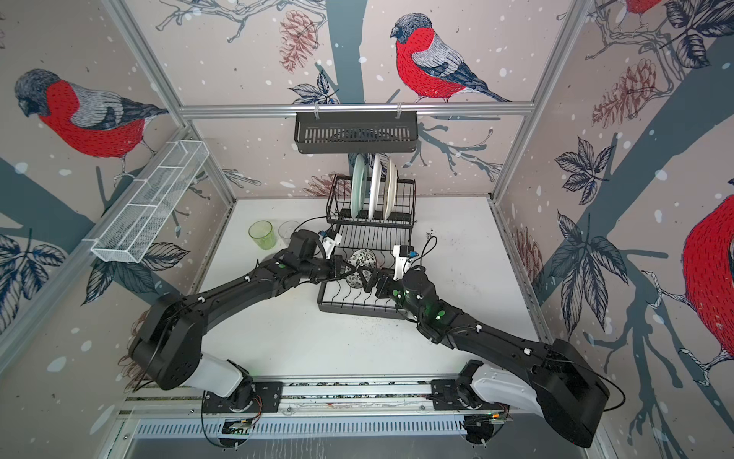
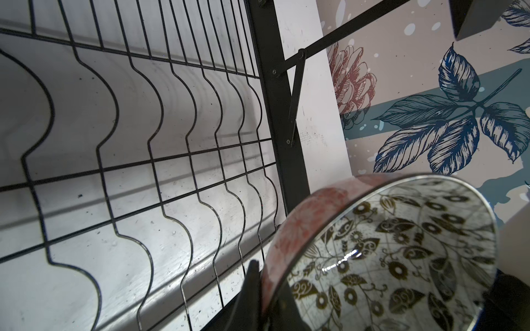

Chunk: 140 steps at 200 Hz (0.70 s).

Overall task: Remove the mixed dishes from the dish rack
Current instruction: 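Open the right gripper and draw it back while the left gripper carries the bowl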

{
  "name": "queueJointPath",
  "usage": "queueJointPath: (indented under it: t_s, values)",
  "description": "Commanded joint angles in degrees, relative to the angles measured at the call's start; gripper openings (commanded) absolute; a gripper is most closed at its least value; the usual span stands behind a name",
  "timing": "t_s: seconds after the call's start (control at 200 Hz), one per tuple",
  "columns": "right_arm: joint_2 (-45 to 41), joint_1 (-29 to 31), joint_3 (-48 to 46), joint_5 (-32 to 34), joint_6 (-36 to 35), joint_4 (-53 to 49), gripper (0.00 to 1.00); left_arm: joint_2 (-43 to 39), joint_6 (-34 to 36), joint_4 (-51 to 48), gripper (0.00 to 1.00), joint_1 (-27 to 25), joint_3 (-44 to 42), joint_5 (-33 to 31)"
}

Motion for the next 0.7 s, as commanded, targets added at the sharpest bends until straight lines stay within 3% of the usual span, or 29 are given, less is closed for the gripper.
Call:
queueJointPath:
  t_s: [0.0, 0.535, 0.695]
  values:
    - [-1.1, 0.2, -0.5, 1.1, -0.9, 0.2, 1.0, -1.2, 0.4, 1.1, 0.0, 0.3, -0.8, -0.5]
    - [-6.0, 0.2, -2.6, 2.7, -3.0, -2.9, 1.0, -8.6, 2.6, -6.4, 0.0, 6.1, -4.5, -3.5]
    - [-7.3, 0.3, -2.6, 2.6, -4.0, -3.8, 1.0, -11.9, 4.2, -11.9, 0.0, 7.7, -4.9, -8.6]
